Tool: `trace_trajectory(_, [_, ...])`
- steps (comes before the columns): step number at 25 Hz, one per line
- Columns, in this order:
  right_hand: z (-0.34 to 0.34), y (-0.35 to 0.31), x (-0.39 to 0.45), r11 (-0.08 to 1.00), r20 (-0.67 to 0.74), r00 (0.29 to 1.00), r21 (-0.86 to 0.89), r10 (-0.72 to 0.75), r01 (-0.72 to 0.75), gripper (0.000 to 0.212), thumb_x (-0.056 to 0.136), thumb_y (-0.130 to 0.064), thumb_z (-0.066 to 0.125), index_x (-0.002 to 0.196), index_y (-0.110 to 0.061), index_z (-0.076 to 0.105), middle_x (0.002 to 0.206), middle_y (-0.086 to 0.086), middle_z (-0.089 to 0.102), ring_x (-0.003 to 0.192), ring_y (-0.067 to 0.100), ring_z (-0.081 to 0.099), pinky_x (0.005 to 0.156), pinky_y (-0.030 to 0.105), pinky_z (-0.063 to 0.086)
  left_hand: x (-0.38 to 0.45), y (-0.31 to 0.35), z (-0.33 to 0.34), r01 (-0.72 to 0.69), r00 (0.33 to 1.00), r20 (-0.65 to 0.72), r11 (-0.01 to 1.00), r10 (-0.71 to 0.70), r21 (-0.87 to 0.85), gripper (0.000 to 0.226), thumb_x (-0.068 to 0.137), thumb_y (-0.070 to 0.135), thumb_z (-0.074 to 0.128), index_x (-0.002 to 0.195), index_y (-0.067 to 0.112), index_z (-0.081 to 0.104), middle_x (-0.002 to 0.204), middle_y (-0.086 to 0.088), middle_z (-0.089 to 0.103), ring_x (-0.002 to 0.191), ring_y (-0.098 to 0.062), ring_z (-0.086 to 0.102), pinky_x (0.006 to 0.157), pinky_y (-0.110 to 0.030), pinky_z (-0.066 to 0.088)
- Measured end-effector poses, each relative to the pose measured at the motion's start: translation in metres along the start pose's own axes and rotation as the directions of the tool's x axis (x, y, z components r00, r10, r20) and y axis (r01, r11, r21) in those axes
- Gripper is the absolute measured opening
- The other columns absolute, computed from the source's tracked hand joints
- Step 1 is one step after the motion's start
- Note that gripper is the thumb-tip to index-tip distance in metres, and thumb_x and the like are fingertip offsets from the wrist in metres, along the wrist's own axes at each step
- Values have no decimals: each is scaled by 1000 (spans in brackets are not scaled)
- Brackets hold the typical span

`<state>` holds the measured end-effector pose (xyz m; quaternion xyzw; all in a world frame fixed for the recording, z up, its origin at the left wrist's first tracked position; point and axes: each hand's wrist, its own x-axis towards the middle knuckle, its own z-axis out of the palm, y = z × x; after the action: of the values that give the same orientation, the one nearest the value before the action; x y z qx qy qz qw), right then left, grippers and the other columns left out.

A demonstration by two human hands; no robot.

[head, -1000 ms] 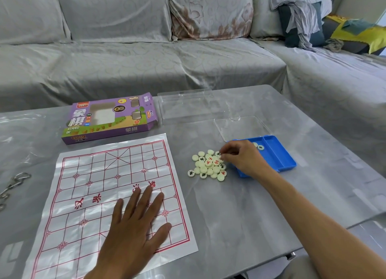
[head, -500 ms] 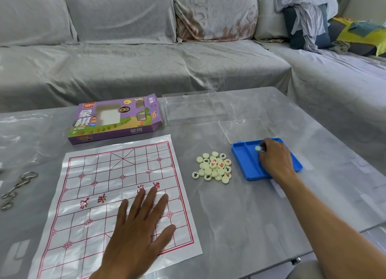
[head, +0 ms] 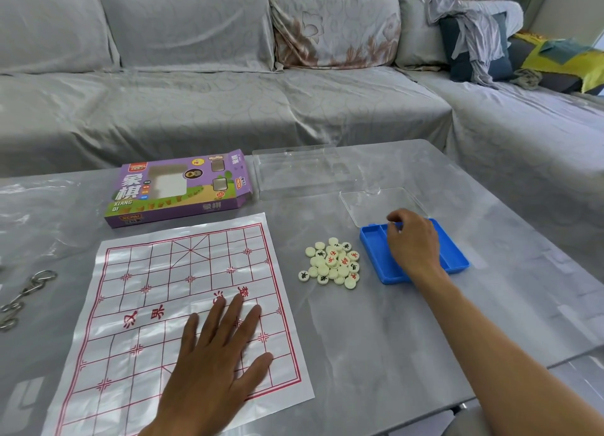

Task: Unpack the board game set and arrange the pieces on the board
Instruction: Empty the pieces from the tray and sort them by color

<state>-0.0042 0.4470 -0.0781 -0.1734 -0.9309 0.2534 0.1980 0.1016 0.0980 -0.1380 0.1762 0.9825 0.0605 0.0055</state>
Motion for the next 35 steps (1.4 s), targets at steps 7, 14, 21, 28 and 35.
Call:
trace_trajectory(7, [4, 40, 14, 990, 141, 988, -134, 56, -37, 13, 89, -10, 57, 94, -12, 69, 98, 6, 69, 88, 22, 60, 74, 35, 49, -1, 0, -1, 12, 1000, -20, 1000, -12, -1, 67, 90, 75, 21, 150, 43, 22, 160, 10, 12, 148, -20, 12, 112, -47, 10])
trace_trajectory(14, [-11, -3, -2, 983, 178, 983, 183, -37, 4, 8, 80, -15, 74, 85, -18, 69, 80, -7, 67, 76, 8, 62, 66, 20, 48, -1, 3, -7, 7, 998, 59, 999, -5, -44, 68, 90, 75, 20, 149, 42, 25, 160, 10, 13, 147, -20, 15, 112, -45, 11])
trace_trajectory(21, [-23, -34, -27, 990, 262, 964, -122, -37, 71, 16, 85, -39, 65, 78, -26, 63, 82, -8, 65, 77, 14, 59, 65, 31, 47, -3, 7, -18, 9, 997, 79, 1000, -7, -27, 81, 74, 80, -19, 148, 47, -14, 154, 16, -30, 139, -10, -35, 118, -49, -11])
trace_trajectory(28, [-16, 25, -25, 882, 330, 931, -471, 158, 18, 21, 78, -16, 63, 64, -17, 47, 73, 4, 54, 68, 24, 53, 49, 28, 31, -3, 3, -13, 5, 997, 73, 999, -2, -36, 76, 81, 79, -9, 149, 46, -10, 155, 15, -27, 141, -10, -32, 118, -48, -12])
trace_trajectory(35, [-16, 55, 16, 897, 145, 970, -427, 195, -116, 12, 77, -12, 62, 70, -6, 55, 72, 11, 56, 67, 28, 55, 55, 36, 44, -2, -2, -4, -7, 1000, 25, 998, 8, -67, 72, 88, 77, 7, 152, 44, 8, 161, 13, -5, 148, -12, -13, 117, -46, -5])
